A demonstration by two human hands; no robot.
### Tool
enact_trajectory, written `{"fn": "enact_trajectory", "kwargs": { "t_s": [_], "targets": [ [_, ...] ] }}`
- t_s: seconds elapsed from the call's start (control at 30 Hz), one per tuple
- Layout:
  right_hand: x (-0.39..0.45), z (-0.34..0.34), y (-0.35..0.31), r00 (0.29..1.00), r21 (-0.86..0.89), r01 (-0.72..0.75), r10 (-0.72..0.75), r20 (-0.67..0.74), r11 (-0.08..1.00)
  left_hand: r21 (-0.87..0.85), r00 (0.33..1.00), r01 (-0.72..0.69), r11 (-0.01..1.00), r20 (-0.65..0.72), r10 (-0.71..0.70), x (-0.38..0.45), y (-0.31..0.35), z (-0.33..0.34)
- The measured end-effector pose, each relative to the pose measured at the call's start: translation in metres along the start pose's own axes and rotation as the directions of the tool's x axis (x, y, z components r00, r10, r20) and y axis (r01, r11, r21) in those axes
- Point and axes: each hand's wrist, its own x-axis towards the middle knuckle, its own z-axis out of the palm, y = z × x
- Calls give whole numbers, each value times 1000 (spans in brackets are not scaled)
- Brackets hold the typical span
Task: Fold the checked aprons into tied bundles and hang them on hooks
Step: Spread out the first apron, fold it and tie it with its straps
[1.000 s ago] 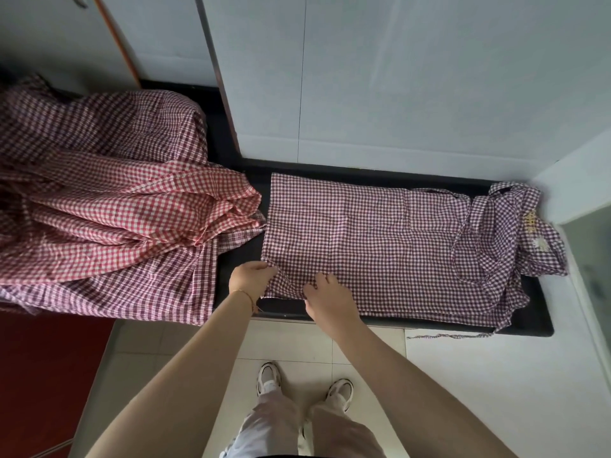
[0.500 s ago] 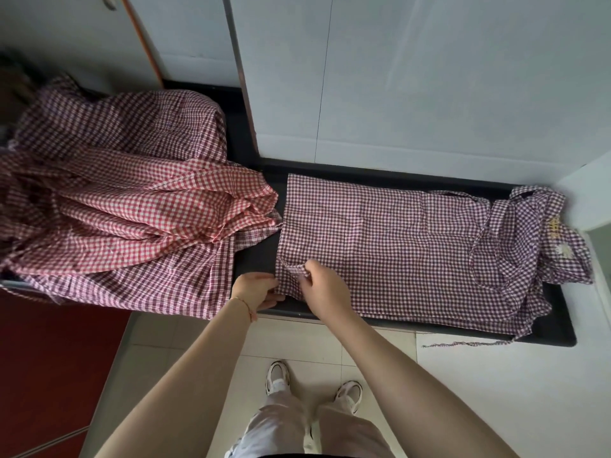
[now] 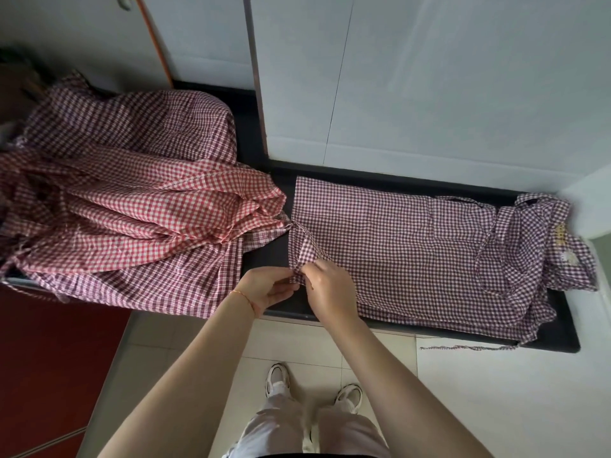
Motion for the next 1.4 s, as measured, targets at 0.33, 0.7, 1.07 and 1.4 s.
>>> {"fn": "enact_trajectory", "kwargs": {
  "t_s": [0.33,0.7,1.07,1.4],
  "targets": [
    [-10,5,0,996,69,55,-50,-68,996,-12,999,33,999,27,-32,-5,7,6],
    [-4,5,17,982,87,-164,154,109,983,207,998,54,977,-47,-45,10,-5,-6],
    [62,37,59,779,-346,-212,371,506,914,622,990,134,772,-43,-136,35,-3,-11],
    [51,43,54,788,-181,159,-15,615,970,654,995,95,751,-83,-54,57,22,3]
  ]
}}
